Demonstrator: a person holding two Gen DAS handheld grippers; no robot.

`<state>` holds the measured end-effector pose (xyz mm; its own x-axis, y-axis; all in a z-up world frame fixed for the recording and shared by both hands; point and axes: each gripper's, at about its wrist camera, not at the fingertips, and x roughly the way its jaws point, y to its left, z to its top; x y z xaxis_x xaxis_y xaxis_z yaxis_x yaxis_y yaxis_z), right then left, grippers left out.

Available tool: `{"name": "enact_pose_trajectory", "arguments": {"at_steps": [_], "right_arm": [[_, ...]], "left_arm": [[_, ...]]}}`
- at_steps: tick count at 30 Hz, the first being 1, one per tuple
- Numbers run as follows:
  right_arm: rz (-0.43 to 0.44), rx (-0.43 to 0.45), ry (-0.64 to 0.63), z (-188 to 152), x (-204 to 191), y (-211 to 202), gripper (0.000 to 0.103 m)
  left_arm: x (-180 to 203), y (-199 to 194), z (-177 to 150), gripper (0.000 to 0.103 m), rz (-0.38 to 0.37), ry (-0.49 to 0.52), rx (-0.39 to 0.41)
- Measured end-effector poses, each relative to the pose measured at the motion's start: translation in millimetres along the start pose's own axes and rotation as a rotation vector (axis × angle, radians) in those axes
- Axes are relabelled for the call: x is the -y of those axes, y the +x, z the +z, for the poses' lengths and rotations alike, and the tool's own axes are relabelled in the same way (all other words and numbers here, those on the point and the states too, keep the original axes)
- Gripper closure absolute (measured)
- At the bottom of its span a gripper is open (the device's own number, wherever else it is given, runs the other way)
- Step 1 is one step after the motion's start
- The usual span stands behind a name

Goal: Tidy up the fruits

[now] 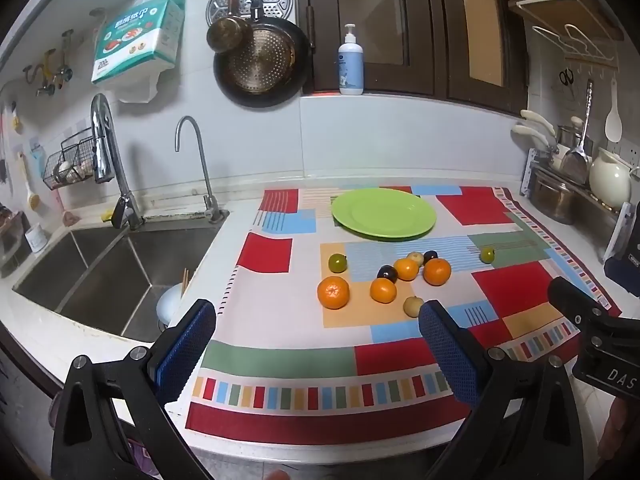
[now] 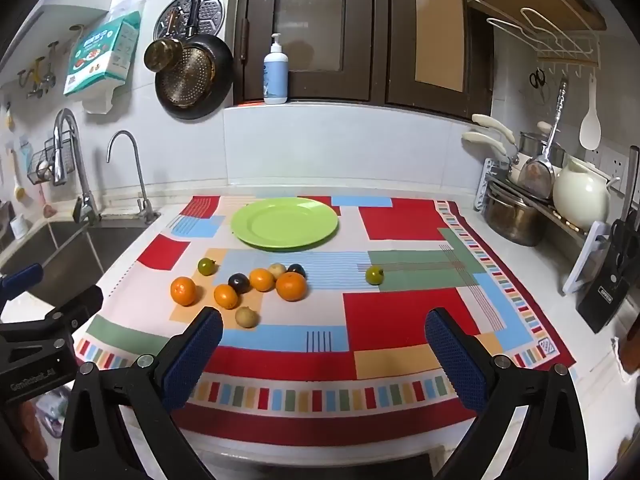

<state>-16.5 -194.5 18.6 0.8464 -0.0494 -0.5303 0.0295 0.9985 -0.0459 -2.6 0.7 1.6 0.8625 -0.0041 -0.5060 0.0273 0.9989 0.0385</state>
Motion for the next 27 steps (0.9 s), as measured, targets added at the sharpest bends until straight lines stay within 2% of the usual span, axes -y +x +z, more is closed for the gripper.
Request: {"name": "enact_pose_trajectory", "arguments": {"at_steps": [7,12,27], "right_arm": [[0.001,-0.004,0.003,1.5,-3.3,-4.6,0.001],[0.008,-0.006,-0.008,0.5,-12.0,-11.8,0.001],[0.022,0.026,-0.027,-3.5,-13.2,-23.2,0.001]], "left_arm": [[0.4,-13.3,-2.5,0.0,0.001,0.008,0.02],[-9.0,-17.2,-14.9,0.0,0.012,-0.01,0.002],[-11.0,-22.6,-13.8,0.0,0.009,-0.01,0.004]]}}
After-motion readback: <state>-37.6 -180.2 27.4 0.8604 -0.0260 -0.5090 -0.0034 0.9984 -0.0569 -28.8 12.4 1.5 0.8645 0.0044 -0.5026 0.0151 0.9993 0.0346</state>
